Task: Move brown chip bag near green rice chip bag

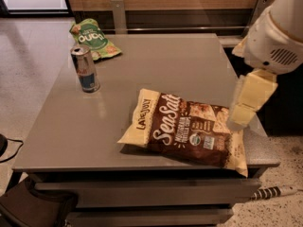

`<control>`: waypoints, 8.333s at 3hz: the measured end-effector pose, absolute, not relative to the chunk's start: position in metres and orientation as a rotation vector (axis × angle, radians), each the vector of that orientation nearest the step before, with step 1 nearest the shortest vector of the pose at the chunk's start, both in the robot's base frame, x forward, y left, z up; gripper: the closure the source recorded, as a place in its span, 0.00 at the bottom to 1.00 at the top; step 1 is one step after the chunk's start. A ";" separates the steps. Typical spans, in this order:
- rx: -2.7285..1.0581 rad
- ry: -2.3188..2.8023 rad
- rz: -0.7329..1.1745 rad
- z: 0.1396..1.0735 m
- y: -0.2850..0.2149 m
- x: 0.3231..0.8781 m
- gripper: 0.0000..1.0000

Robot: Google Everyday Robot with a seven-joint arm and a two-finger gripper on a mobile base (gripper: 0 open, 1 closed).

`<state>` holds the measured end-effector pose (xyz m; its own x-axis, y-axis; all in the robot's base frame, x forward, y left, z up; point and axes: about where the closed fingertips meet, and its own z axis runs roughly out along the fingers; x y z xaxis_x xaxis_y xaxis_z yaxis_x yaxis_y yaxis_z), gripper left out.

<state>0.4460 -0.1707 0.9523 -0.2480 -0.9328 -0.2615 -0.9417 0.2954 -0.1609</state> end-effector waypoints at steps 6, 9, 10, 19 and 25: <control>-1.607 1.968 0.261 0.824 -0.081 0.468 0.78; -1.607 1.967 0.260 0.827 -0.081 0.468 1.00; -1.607 1.967 0.260 0.827 -0.081 0.468 1.00; -1.544 1.739 -0.280 0.956 -0.046 0.839 1.00; -1.547 1.727 -0.272 0.926 -0.018 0.860 0.00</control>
Offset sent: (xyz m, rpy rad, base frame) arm -0.0015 0.0806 -0.1060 0.2984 -0.1376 0.0411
